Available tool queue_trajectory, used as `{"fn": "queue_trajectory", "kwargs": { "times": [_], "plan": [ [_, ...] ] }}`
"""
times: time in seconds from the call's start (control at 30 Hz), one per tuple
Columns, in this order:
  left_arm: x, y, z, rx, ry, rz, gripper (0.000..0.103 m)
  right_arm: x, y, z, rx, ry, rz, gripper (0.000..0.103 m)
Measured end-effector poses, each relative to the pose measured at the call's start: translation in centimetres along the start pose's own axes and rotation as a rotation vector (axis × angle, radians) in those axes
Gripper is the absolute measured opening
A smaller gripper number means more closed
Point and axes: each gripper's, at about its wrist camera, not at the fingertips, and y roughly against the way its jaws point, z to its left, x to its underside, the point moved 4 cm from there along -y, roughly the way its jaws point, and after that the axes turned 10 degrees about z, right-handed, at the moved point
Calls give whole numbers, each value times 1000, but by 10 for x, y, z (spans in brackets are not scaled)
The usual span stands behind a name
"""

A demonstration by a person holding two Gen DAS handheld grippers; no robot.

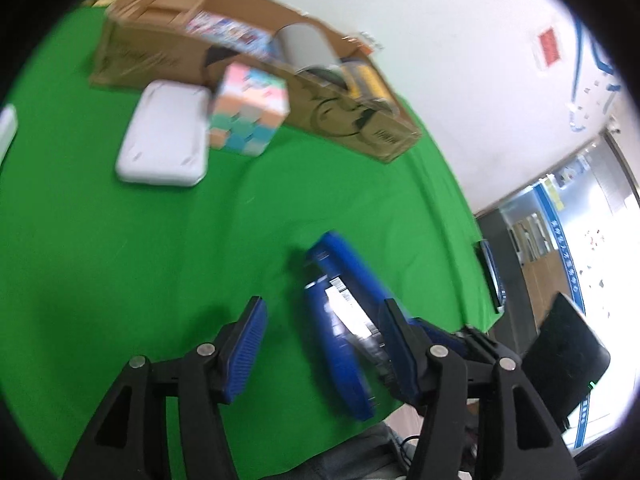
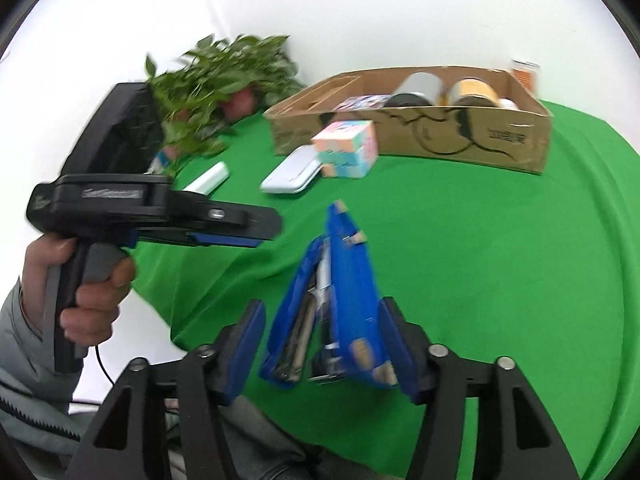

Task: Organize rigid objects
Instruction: 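Lift the blue stapler off the table with the right tool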

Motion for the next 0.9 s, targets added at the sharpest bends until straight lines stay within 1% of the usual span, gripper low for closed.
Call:
{"fn": "queue_trajectory", "kwargs": {
  "times": [0.03,0.1,0.13,0.17,0.2,0.23,0.3,0.37,0.4,0.43,0.47,0.5,0.53,0.57,0.6,0.63,0.67,0.7,0.73,0.77,0.8,0.9],
  "plan": [
    [2,-3,5,-4,13,7,57,2,-2,5,15,14,12,60],
    [5,-6,13,-5,40,20,57,6,-14,14,102,56,51,59],
    [6,-7,15,-3,48,22,57,7,-19,16,125,66,55,58],
    [7,-8,16,0,53,22,57,7,-20,17,130,63,54,54],
    [7,-8,15,1,53,21,57,6,-24,16,154,62,63,50],
    [7,-8,15,-1,52,20,57,5,-26,16,169,67,63,48],
    [5,-8,14,-4,48,18,57,2,-26,12,135,36,62,48],
    [4,-7,14,-3,44,14,57,-2,-24,-1,47,-56,54,47],
    [3,-7,13,-1,39,12,57,-3,-21,-12,-29,-134,46,47],
    [1,-8,12,0,34,13,57,-4,-19,-23,-112,-218,38,47],
    [1,-7,10,2,30,14,57,-4,-17,-40,-238,-339,21,46],
    [0,-7,8,5,24,16,57,-2,-18,-62,-396,-494,-3,45],
    [-2,-8,5,9,13,19,57,1,-18,-77,-478,-584,-24,44],
    [-4,-9,1,10,2,20,57,5,-18,-89,-527,-647,-40,45],
    [-6,-11,-3,11,-9,21,57,6,-14,-97,-515,-661,-48,45],
    [-8,-13,-7,16,-22,22,57,6,-9,-100,-478,-648,-64,51],
    [-10,-15,-10,21,-30,23,58,5,3,-102,-358,-602,-79,58],
    [-12,-17,-13,28,-33,29,65,4,10,-100,-279,-560,-84,63],
    [-14,-23,-17,41,-41,42,70,3,19,-97,-202,-509,-93,73],
    [-16,-28,-20,57,-45,52,70,0,28,-90,-125,-437,-108,73],
    [-17,-32,-22,72,-48,63,70,-1,33,-85,-76,-386,-111,73],
    [-21,-46,-26,116,-41,102,70,-6,31,-65,68,-245,-77,73]
  ]
}}
